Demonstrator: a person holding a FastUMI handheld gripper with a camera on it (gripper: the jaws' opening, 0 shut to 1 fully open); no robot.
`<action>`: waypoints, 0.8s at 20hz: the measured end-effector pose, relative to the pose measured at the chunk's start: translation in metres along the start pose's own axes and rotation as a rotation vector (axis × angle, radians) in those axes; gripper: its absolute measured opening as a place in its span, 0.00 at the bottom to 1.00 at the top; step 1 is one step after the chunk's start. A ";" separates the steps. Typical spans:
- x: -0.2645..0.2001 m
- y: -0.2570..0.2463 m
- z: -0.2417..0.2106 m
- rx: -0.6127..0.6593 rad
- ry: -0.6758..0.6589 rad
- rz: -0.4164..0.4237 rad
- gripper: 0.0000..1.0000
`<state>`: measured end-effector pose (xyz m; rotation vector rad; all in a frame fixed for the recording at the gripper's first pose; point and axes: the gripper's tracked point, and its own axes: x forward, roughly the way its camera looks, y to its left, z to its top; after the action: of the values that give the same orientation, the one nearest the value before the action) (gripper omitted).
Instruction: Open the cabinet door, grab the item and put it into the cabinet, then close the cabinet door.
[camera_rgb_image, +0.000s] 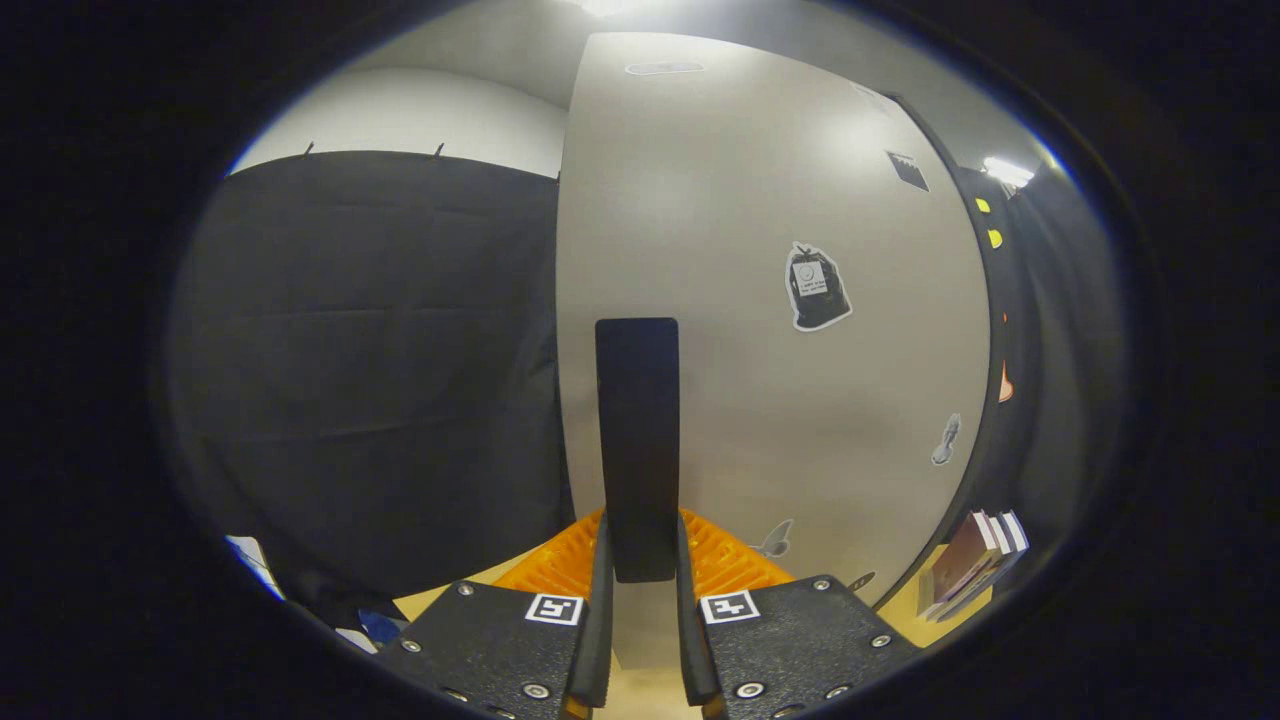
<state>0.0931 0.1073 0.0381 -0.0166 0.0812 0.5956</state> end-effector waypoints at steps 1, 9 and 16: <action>-0.001 -0.001 0.000 -0.001 0.001 0.017 0.29; -0.014 -0.012 -0.002 -0.018 0.015 0.116 0.29; -0.031 -0.024 -0.003 0.001 0.003 0.127 0.28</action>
<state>0.0808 0.0703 0.0370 -0.0118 0.0857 0.7230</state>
